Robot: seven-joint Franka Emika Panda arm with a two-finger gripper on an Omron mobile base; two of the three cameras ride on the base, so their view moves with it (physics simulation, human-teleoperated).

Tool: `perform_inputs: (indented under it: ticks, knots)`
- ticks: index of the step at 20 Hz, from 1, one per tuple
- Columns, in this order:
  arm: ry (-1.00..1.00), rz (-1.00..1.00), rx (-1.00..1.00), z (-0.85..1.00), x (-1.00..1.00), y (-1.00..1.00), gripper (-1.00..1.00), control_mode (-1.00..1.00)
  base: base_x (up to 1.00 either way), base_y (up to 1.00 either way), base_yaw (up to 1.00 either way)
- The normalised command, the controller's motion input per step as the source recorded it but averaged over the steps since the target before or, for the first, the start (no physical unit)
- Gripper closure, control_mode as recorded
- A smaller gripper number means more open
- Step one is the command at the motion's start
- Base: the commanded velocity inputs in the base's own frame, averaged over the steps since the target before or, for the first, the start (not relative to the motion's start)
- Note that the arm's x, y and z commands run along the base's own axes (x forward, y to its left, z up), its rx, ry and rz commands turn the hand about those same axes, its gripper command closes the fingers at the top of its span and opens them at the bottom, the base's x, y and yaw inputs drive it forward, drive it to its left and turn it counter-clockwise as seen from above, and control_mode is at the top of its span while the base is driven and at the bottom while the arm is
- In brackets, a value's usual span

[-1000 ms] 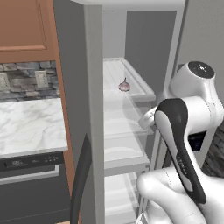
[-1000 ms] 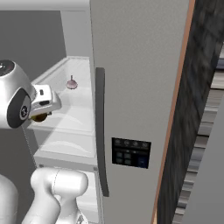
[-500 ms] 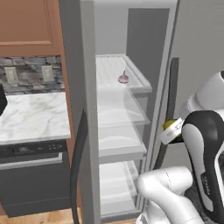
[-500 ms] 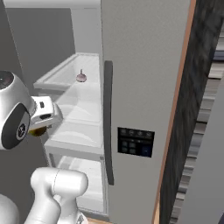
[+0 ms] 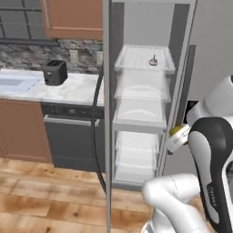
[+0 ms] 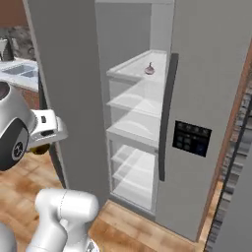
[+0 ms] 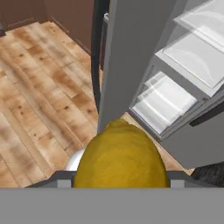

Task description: Grab the garlic and lemon from the fridge, place them in the blender, close the lid, and turn on the blender to create a marinade.

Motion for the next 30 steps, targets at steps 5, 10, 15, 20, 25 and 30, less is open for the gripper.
perform_inputs:
  ticks: [5,10,15,20,25,30]
  knots:
    - [0.0,0.0,0.0,0.0,0.0,0.0,1.0,1.0,-0.99,-0.14,0.56]
    - [0.0,0.0,0.0,0.0,0.0,0.0,1.0,1.0,-0.62,0.03,0.68]
    - [0.0,0.0,0.0,0.0,0.0,0.0,1.0,1.0,-0.33,0.13,0.77]
    - [0.0,0.0,0.0,0.0,0.0,0.0,1.0,1.0,-0.14,0.32,0.83]
    - [0.0,0.0,0.0,0.0,0.0,0.0,1.0,1.0,-0.08,0.66,0.79]
    - [0.0,0.0,0.0,0.0,0.0,0.0,1.0,1.0,0.0,1.0,0.61]
